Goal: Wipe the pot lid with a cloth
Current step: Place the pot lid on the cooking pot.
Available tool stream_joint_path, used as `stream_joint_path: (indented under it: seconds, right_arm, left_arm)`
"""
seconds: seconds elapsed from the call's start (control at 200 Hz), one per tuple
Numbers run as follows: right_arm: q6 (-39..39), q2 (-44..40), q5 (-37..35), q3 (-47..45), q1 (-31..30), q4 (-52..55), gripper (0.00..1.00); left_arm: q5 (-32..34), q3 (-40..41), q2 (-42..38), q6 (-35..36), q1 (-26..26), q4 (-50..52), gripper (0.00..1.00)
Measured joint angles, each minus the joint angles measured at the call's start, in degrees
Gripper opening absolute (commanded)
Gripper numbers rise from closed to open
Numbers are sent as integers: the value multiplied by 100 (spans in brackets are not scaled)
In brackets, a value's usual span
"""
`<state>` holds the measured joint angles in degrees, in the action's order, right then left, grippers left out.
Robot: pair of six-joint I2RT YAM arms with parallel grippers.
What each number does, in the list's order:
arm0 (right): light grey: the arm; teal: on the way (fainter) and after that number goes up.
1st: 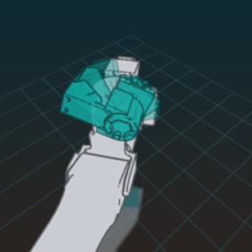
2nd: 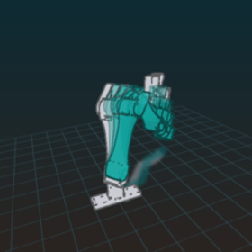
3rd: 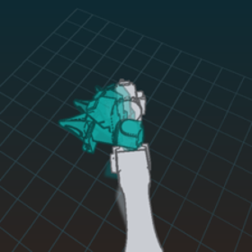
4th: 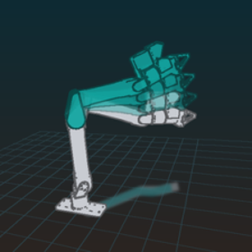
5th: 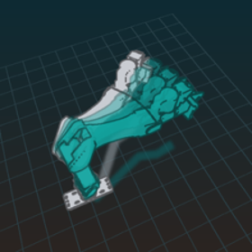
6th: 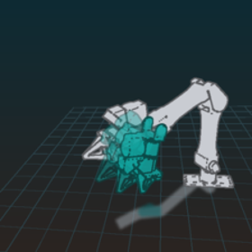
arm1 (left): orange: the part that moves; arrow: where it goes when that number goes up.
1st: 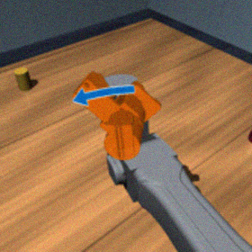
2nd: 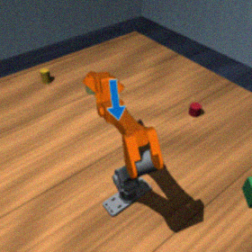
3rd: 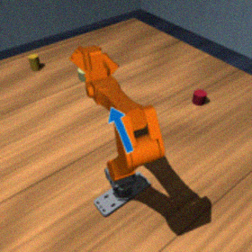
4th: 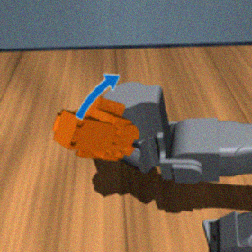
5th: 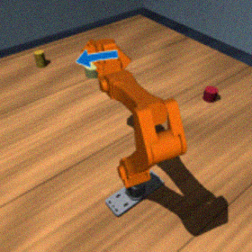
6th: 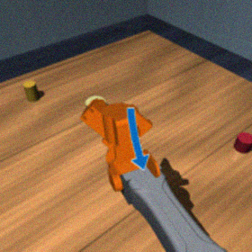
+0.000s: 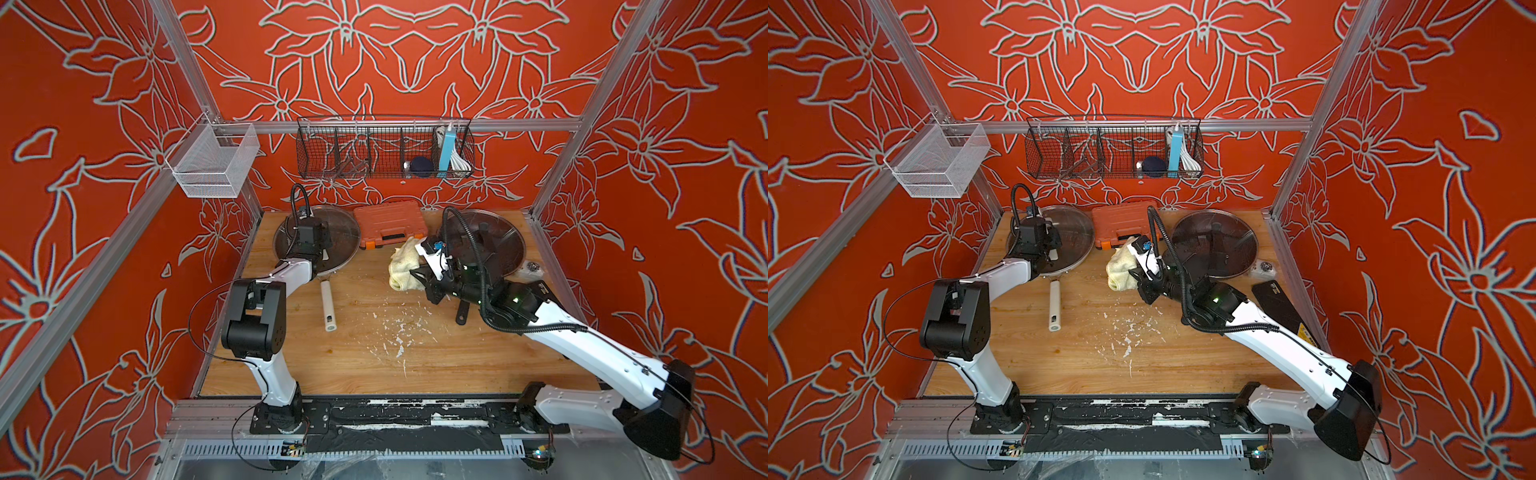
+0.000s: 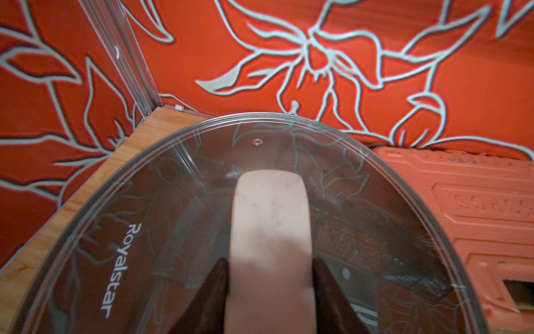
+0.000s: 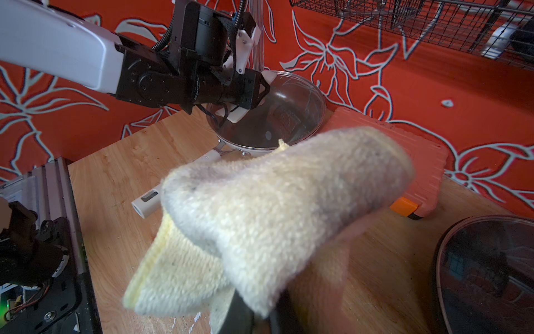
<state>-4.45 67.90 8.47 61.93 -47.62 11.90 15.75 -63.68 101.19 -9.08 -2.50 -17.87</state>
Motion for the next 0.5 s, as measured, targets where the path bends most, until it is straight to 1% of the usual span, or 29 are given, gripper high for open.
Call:
stream_joint_path:
  seconds: [0.065, 0.2, 0.255, 0.28, 0.41, 0.5]
  right_arm:
    - [-20, 0, -2, -2, 0, 0, 0]
    - [-46, 0, -55, -4, 0, -2, 0]
    - [-50, 0, -90, -9, 0, -4, 0]
    - [-55, 0, -101, -9, 0, -7, 0]
    - [-79, 0, -240, -9, 0, -35, 0]
    - [-83, 0, -391, -9, 0, -35, 0]
  left_arm:
    - [-22, -11, -90, -76, 2, 105, 60]
    - [-52, -168, -435, -153, 4, 149, 74]
    - [-50, -229, -588, -168, 4, 151, 84]
    - [-44, -249, -643, -205, 7, 153, 86]
    - [-85, -310, -907, -330, 11, 289, 95]
    - [-184, -306, -1121, -396, 11, 570, 98]
